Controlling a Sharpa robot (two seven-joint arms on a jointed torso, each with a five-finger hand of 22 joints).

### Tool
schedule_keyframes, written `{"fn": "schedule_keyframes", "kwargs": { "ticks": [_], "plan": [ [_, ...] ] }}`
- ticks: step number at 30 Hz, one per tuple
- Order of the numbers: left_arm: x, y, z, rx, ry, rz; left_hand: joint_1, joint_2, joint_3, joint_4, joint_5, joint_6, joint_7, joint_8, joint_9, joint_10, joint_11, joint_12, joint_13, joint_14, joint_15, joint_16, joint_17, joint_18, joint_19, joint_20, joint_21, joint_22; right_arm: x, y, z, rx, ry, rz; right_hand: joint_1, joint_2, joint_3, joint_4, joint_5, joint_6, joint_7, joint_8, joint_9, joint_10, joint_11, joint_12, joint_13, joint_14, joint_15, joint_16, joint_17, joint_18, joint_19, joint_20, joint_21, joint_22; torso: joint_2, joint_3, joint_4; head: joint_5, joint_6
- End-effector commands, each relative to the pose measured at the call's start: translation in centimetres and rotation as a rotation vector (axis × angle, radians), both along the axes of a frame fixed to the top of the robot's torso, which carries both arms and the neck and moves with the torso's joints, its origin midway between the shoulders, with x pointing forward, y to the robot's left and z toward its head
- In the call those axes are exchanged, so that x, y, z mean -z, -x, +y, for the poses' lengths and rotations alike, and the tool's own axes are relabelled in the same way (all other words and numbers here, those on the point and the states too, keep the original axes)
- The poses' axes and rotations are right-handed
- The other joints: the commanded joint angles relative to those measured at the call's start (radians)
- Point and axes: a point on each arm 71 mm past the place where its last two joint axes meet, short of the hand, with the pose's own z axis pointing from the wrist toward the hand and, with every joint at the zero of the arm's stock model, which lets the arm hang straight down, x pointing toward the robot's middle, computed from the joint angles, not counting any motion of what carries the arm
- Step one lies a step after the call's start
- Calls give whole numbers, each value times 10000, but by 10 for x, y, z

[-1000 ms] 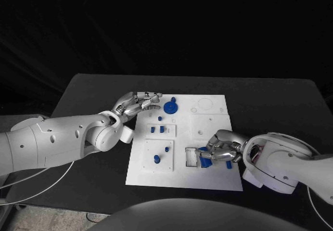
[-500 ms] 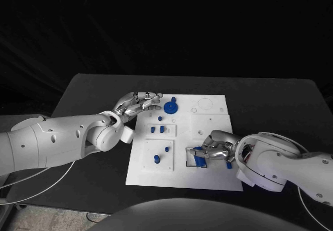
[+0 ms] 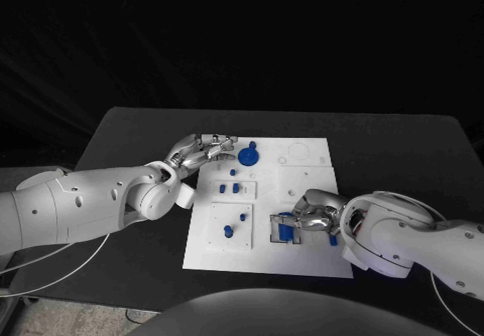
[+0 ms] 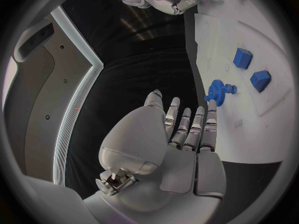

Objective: Assemble the parts on the task board

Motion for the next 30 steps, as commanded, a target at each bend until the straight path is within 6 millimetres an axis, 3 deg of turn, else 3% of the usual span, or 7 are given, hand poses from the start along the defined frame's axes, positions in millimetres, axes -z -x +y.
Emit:
{"fn": "schedule_keyframes", "kwargs": {
  "ticks": [1, 14, 19, 27, 29, 30],
  "plan": [
    [0, 1, -3, 212, 153, 57, -13, 109, -42, -7, 51, -35, 68, 67, -10, -64, 25, 52, -7, 15, 61, 57, 12, -39, -20, -1, 18, -13, 3, 1, -1, -155, 347, 132, -206, 78, -130, 82, -379, 71, 61, -59, -9, 1039, 57, 38, 2635, 818, 69, -29, 1529, 157, 307, 56, -49, 1998, -6, 7, 6, -3, 1],
    [0, 1, -3, 246, 157, 100, -9, 112, -44, -9, 53, -25, 80, 73, -8, -61, 39, 56, -6, 19, 68, 65, 12, -42, -20, -1, 20, -15, 3, 1, 0, -138, 67, -31, -864, 166, -878, 104, -1124, 69, 81, -158, -25, 1039, 76, 38, 2635, 808, 82, -66, 1471, 178, 292, 68, -176, 1978, -3, 0, 1, 23, 1],
    [0, 1, -2, 222, 159, 72, 1, 116, -48, -12, 59, -5, 103, 87, -4, -56, 57, 66, -6, 31, 80, 86, 13, -49, -19, 0, 23, -19, 0, -1, -3, 74, -319, -302, -937, 178, -991, 111, -1179, 100, 75, -146, -14, 1039, 72, 38, 2635, 818, 81, -28, 1514, 170, 308, 68, -146, 1991, -3, 1, 9, 43, 1],
    [-1, 1, 1, 118, 146, -17, 7, 112, -50, -14, 62, -1, 104, 90, -4, -56, 61, 66, -6, 26, 81, 84, 12, -51, -18, 0, 24, -20, -11, -4, -21, 782, -1524, -787, -1091, 403, -1437, 104, -817, 323, -8, 38, 122, 1039, 0, 38, 2635, 866, 26, 148, 1709, 114, 420, 23, 103, 2083, -16, 8, 19, 115, 1],
    [-1, 1, 2, 90, 135, -30, 7, 112, -50, -14, 62, -1, 104, 90, -4, -56, 61, 66, -6, 26, 81, 84, 12, -51, -18, 0, 24, -20, -17, -7, -31, 966, -1560, -821, -806, 462, -1540, 57, -317, 330, -32, 83, 176, 1039, -20, 38, 2635, 877, 4, 196, 1758, 97, 452, 0, 177, 2108, -21, 7, 18, 127, 1],
    [-1, 1, 2, 77, 129, -33, 7, 112, -50, -14, 62, -1, 104, 90, -4, -56, 61, 66, -6, 26, 81, 84, 12, -51, -18, 0, 24, -20, -20, -9, -36, 1029, -1489, -830, -562, 388, -1622, 19, -378, 304, -20, 89, 201, 1039, -59, 38, 2635, 876, 8, 200, 1760, 94, 457, -22, 193, 2113, -22, 3, 12, 127, 1]
  ]
}}
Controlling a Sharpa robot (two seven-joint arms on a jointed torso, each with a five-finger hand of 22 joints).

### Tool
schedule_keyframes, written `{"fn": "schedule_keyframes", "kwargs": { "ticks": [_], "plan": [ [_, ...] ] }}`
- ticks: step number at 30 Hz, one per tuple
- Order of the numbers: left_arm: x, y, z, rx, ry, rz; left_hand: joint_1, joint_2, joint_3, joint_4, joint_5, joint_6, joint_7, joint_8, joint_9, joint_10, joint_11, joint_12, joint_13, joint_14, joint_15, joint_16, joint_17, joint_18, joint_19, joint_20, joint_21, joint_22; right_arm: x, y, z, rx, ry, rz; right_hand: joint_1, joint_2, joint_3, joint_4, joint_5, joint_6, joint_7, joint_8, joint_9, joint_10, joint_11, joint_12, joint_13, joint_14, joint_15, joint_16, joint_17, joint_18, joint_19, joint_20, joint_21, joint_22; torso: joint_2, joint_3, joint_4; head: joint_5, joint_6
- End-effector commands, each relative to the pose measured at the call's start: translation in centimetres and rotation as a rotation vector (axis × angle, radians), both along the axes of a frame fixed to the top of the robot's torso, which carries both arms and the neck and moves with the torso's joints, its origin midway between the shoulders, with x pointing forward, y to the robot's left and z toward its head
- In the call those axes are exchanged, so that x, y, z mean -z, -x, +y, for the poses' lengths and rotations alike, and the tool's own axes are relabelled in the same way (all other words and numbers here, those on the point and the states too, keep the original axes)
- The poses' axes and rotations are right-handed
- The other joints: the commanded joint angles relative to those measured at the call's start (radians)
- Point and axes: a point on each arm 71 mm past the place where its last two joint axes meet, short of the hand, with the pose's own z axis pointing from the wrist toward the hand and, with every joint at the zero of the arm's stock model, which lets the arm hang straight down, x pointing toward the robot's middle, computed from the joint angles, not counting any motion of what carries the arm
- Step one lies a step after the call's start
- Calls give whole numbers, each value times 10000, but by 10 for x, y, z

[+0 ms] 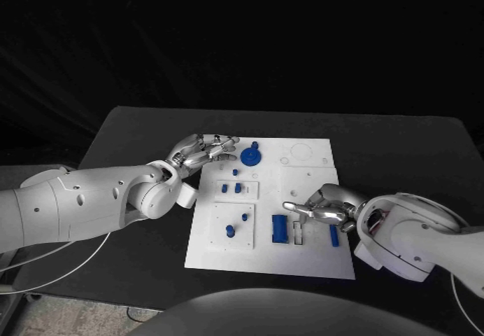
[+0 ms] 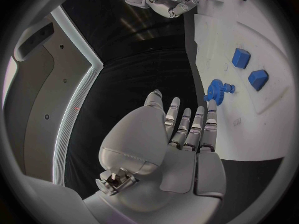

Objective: Assemble the parts on the task board

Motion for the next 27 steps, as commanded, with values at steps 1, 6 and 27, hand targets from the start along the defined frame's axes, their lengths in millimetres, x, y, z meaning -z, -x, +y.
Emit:
{"fn": "schedule_keyframes", "kwargs": {
  "ticks": [1, 6, 27],
  "plan": [
    [-1, 0, -1, 63, 135, -103, 7, 112, -50, -14, 62, 36, 67, 50, -4, -21, 26, 66, -6, -11, 45, 62, 15, -51, -18, 0, 24, -10, -12, -6, -10, 245, -583, -208, 469, -284, -315, -101, -875, 27, 43, 34, 51, 1040, -138, 38, 2628, 857, 6, 35, 1759, 95, 456, -59, 58, 2117, -8, -5, -10, 20, 1],
    [-1, 0, -1, 36, 112, -113, 13, 106, -54, -17, 66, 36, 65, 51, -4, -17, 28, 75, -5, -8, 45, 68, 15, -52, -16, -1, 26, -11, -18, -12, -33, 301, 343, -84, 1861, -22, 28, -525, 3017, -178, -4, 39, 187, 1040, -32, 38, 2628, 858, -28, 59, 1782, 78, 471, -40, 111, 2131, -24, -28, -18, -1, 1],
    [-1, 1, 2, -34, 141, -208, 57, 93, -63, -22, 104, 66, 68, 74, 0, 35, 41, 149, 4, 37, 20, 128, 20, -51, 10, -7, 47, -15, -9, -3, -50, -512, 3833, -1768, 2592, -158, -103, -606, 3227, 19, -115, 448, 719, 1040, -115, 38, 2628, 801, -80, -155, 1491, 130, 405, -56, -104, 2062, -14, -18, -45, 39, 1]
  ]
}}
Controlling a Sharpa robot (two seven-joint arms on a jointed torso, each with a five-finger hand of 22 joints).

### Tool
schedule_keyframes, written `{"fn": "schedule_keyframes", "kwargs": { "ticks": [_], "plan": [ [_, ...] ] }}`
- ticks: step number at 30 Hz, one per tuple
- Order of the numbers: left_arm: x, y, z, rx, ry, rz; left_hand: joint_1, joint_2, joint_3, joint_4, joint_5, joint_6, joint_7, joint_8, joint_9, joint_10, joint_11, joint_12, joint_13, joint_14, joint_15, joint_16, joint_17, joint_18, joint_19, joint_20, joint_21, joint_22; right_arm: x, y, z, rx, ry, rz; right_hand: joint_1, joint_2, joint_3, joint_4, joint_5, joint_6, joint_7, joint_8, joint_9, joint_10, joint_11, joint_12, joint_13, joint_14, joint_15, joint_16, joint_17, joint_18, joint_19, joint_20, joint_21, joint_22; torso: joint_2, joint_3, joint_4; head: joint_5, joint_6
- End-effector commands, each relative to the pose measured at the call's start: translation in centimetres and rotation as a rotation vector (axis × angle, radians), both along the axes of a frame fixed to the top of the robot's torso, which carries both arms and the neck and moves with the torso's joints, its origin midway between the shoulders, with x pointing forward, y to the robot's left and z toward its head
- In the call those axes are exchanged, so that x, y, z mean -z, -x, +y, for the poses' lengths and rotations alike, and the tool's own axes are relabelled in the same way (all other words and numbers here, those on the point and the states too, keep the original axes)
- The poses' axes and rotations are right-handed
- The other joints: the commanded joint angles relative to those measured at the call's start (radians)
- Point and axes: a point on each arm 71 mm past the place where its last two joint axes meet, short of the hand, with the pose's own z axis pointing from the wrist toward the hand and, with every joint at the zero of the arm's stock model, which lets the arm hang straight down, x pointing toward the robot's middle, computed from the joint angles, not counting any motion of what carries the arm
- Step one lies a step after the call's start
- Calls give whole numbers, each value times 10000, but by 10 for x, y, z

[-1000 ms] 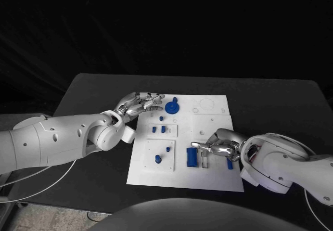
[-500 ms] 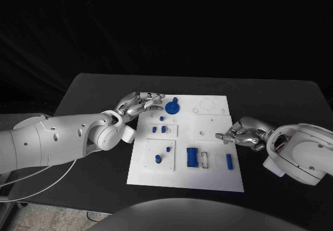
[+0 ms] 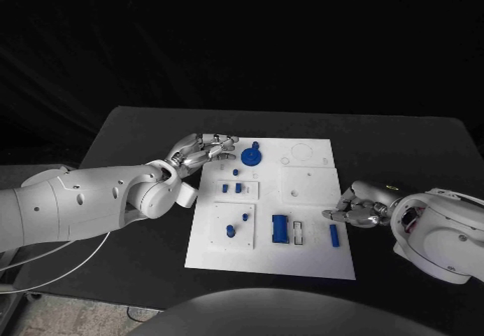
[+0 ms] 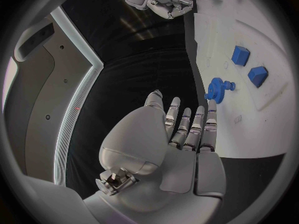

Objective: Assemble the parts on the task board

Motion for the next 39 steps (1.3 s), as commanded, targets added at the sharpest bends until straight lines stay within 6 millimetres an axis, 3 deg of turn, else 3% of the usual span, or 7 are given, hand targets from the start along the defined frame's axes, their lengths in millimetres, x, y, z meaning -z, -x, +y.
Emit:
{"fn": "schedule_keyframes", "kwargs": {
  "ticks": [1, 17, 31, 34, 35, 37, 39],
  "plan": [
    [-1, 1, -2, 56, 139, -125, 18, 53, -63, -22, 59, 27, 31, 36, 0, 33, 43, 29, 3, 33, 19, 38, 8, -51, 10, -7, 48, -17, 0, 1, 0, -245, 844, -427, 110, 5, -98, 18, -79, 143, -9, 122, 95, 1056, -73, 38, 2631, 799, -88, -41, 1484, 130, 405, -62, -56, 2061, -6, -11, -10, -25, 1],
    [0, 0, 1, 39, 118, -83, 27, 53, -64, -21, 75, 20, 32, 34, -2, 30, 50, 21, 1, 34, 15, 45, 7, -51, 11, -7, 50, -19, 10, 14, 4, -758, 1442, 5, 64, -16, -261, 194, -346, 219, -81, 370, 455, 1056, -138, 38, 2631, 778, -145, -131, 1361, 117, 424, -116, -16, 2077, -16, -8, 2, -52, 1],
    [1, 1, 2, 47, 112, -42, 32, 51, -66, -21, 82, 14, 32, 31, -4, 30, 53, 23, 0, 43, 16, 57, 8, -51, 12, -8, 51, -20, 23, 24, 6, -988, 1638, 566, 332, -27, -222, 94, -35, 75, -89, 349, 578, 1056, -155, 38, 2631, 747, -167, -254, 1199, 142, 386, -145, -133, 2042, -9, -9, 11, -94, 1],
    [1, 1, 2, 38, 108, -43, 32, 51, -66, -21, 82, 14, 32, 31, -4, 30, 53, 23, 0, 43, 16, 57, 8, -51, 12, -8, 51, -20, 25, 25, 6, -976, 1621, 651, 653, -6, -80, -79, 433, -34, -94, 274, 580, 1056, -159, 38, 2631, 737, -173, -290, 1154, 152, 367, -151, -185, 2027, -10, -8, 5, -91, 1],
    [1, 1, 2, 37, 108, -40, 32, 51, -66, -21, 82, 14, 32, 31, -4, 30, 53, 23, 0, 43, 16, 57, 8, -51, 12, -8, 51, -20, 27, 25, 6, -944, 1567, 690, 1017, 4, 120, -290, 935, -112, -111, 206, 566, 1056, -175, 38, 2631, 728, -186, -326, 1109, 161, 352, -161, -228, 2015, -16, -8, 5, -95, 1],
    [1, 1, 2, 36, 107, -38, 32, 51, -66, -21, 82, 14, 32, 31, -4, 30, 53, 23, 0, 43, 16, 57, 8, -51, 12, -8, 51, -20, 28, 25, 6, -893, 1474, 730, 1397, 21, 404, -508, 1152, -234, -122, 98, 517, 1056, -189, 38, 2631, 717, -198, -367, 1057, 174, 331, -170, -291, 1996, -18, -11, 13, -101, 1],
    [1, 1, 2, 38, 109, -37, 32, 51, -66, -21, 82, 14, 32, 31, -4, 30, 53, 23, 0, 43, 16, 57, 8, -51, 12, -8, 51, -20, 29, 26, 7, -833, 1345, 775, 1800, -58, 910, -756, 1849, -388, -71, -89, 393, 1056, -154, 38, 2631, 697, -190, -439, 967, 193, 298, -178, -387, 1969, -17, -10, 17, -102, 1]
  ]
}}
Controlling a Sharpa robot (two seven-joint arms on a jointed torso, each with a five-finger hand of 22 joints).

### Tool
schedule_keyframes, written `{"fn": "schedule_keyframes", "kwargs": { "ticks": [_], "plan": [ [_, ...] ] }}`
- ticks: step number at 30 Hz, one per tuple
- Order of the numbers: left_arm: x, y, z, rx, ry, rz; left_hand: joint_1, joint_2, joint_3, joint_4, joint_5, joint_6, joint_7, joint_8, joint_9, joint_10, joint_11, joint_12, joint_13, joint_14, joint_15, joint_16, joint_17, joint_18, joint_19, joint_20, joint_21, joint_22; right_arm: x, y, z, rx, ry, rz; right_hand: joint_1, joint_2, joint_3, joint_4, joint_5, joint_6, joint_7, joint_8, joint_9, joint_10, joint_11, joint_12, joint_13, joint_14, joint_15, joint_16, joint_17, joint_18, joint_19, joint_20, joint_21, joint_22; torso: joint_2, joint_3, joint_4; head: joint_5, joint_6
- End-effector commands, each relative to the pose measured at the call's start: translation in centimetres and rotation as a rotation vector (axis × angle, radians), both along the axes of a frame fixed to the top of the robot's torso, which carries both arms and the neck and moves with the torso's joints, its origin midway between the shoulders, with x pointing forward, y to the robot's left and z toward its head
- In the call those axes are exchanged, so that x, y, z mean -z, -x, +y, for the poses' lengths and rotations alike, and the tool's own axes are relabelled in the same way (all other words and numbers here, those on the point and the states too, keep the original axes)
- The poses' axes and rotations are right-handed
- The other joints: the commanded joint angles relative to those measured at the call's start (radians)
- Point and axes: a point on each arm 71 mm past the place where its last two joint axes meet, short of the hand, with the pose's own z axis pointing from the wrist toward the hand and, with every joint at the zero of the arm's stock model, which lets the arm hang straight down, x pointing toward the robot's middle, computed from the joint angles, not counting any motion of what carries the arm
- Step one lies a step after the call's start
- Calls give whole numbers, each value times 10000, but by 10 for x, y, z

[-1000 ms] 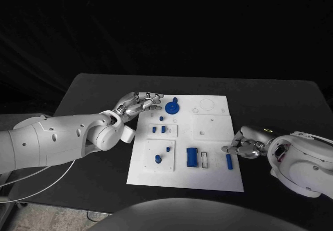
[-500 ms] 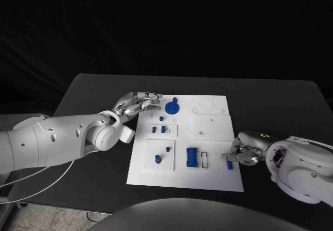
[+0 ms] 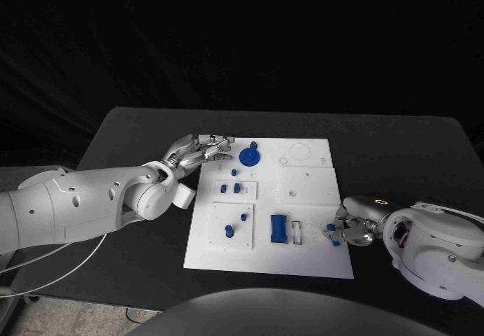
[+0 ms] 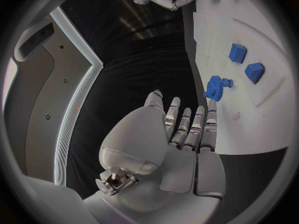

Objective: Assemble the parts on the task board

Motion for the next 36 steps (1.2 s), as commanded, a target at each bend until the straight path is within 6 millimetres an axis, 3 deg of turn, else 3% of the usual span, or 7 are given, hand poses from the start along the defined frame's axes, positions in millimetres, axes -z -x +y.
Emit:
{"fn": "schedule_keyframes", "kwargs": {
  "ticks": [1, 5, 7, 15, 27, 36],
  "plan": [
    [-1, 1, -2, 116, 149, -63, 32, 51, -38, 7, 45, 15, 34, 31, -4, 30, 54, 23, 0, 43, 16, 57, 12, -51, 12, -8, 51, -13, 10, 4, -1, 119, 94, 445, 473, -71, 597, -231, 801, -230, -28, -373, -198, 1049, 8, 38, 2634, 723, -57, -87, 922, 200, 246, -58, -122, 1955, 2, 5, 11, -9, 1],
    [-1, 1, -2, 121, 148, -54, 32, 51, -38, 7, 45, 15, 34, 31, -4, 30, 54, 23, 0, 43, 16, 57, 12, -51, 12, -8, 51, -13, 10, 4, -1, 391, -328, 616, 663, -330, 1471, -472, 1706, -241, 54, -511, -327, 1049, 66, 38, 2634, 721, -8, -117, 883, 207, 235, -15, -179, 1943, 3, 5, 11, -1, 1],
    [-1, 1, -2, 121, 147, -51, 43, 49, -40, 7, 59, 5, 33, 28, -7, 32, 59, 30, 0, 59, 23, 79, 14, -52, 14, -8, 54, -16, 11, 5, -1, 610, -636, 780, 657, -426, 1955, -593, 1913, -245, 113, -539, -345, 1049, 98, 38, 2634, 727, 29, -110, 888, 206, 243, 7, -180, 1948, 8, 7, 6, 6, 1],
    [0, 0, -3, 136, 146, -35, 50, 53, -39, 7, 68, 0, 30, 26, -9, 38, 63, 41, 1, 65, 27, 87, 15, -53, 15, -8, 56, -17, 12, 8, -1, 1788, -2358, 1900, 426, -416, 2665, -675, 1933, -317, 174, -632, -410, 1049, 159, 38, 2634, 743, 72, -66, 933, 198, 263, 63, -163, 1961, 6, 4, 15, -6, 1],
    [0, 0, -5, 191, 159, -9, 50, 53, -39, 7, 68, 0, 30, 26, -9, 38, 63, 41, 1, 65, 27, 87, 15, -53, 15, -8, 56, -17, -8, 2, 9, 2918, -4568, 2911, 76, -480, 2950, -678, 1925, -327, 203, -668, -458, 1049, 184, 38, 2634, 824, 91, 231, 1289, 122, 398, 81, 198, 2073, 2, -8, 26, -53, 1],
    [0, 0, -6, 185, 158, -11, 63, 61, -35, 7, 79, -9, 26, 24, -11, 50, 71, 61, 3, 81, 36, 106, 17, -55, 18, -7, 59, -19, -5, -5, 26, 2675, -4728, 3197, -112, -490, 3022, -669, 1674, -401, 216, -702, -477, 1049, 199, 38, 2634, 826, 104, 255, 1306, 122, 401, 92, 207, 2074, 5, -1, 15, -34, 1]
  ]
}}
